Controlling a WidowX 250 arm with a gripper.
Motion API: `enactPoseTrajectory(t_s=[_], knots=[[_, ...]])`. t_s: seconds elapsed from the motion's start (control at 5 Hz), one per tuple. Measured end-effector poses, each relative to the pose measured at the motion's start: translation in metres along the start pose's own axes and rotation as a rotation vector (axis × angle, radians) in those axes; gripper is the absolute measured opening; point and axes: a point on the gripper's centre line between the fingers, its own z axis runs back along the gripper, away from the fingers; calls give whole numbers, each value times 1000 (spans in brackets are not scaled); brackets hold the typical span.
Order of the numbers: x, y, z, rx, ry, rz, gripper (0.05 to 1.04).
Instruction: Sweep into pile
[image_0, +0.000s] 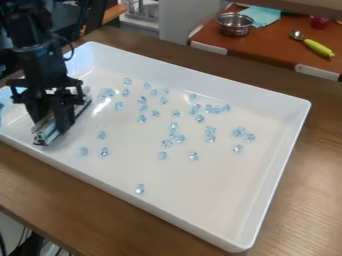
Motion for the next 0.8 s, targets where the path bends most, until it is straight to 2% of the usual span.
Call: enactPoseTrajectory(t_s=[0.2, 0.4, 0.8], knots=[[1, -4, 0, -26, -6, 26, 380], [3, -12, -8, -28, -33, 35, 380], [10, -49, -16, -56, -83, 22, 380]])
